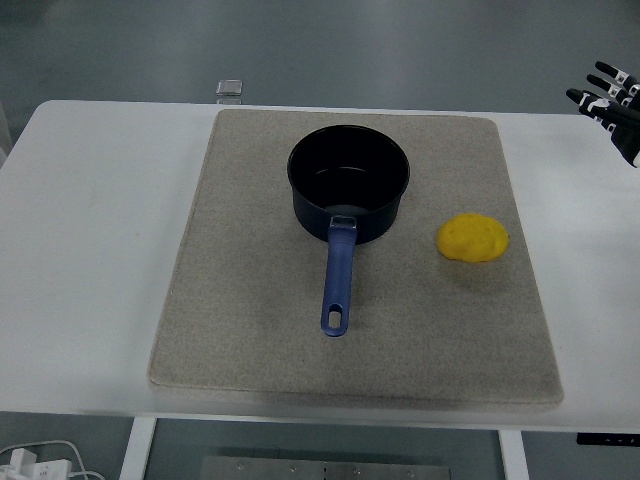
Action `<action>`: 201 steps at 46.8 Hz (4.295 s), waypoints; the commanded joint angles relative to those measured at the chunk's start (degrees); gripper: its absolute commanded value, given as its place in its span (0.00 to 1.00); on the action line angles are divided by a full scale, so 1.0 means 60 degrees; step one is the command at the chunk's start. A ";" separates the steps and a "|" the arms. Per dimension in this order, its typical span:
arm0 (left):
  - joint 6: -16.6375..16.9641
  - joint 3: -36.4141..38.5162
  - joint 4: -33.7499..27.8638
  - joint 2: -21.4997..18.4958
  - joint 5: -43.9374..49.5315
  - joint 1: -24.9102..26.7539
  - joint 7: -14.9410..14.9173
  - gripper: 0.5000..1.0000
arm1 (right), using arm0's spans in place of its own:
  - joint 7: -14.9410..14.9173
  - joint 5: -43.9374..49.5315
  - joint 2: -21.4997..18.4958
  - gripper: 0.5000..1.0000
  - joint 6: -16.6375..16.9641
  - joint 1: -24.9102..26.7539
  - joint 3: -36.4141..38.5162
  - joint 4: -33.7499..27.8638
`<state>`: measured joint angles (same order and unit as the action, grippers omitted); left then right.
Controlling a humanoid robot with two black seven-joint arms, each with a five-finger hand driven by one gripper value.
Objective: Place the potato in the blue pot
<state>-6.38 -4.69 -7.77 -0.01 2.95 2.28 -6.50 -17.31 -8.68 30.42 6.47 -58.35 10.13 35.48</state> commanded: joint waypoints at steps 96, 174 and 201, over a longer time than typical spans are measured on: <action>0.0024 0.0020 0.0123 0.0002 0.0036 -0.0146 -0.0015 1.00 | -0.0366 0.6233 0.4494 0.85 -0.0682 -0.0221 -0.0151 0.7297; 0.0024 0.0020 0.0123 0.0002 0.0036 -0.0146 0.0000 1.00 | -0.0058 1.0396 0.1902 0.68 -0.1883 -0.0045 -0.2011 0.5688; 0.0024 0.0020 0.0123 0.0002 0.0036 -0.0146 -0.0015 1.00 | -0.0088 1.1084 0.1317 0.00 -0.1942 -0.0045 -0.2216 0.5058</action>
<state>-6.24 -4.57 -7.03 0.00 3.16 1.41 -6.56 -17.85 57.54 38.97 -5.00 -58.66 -3.17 66.35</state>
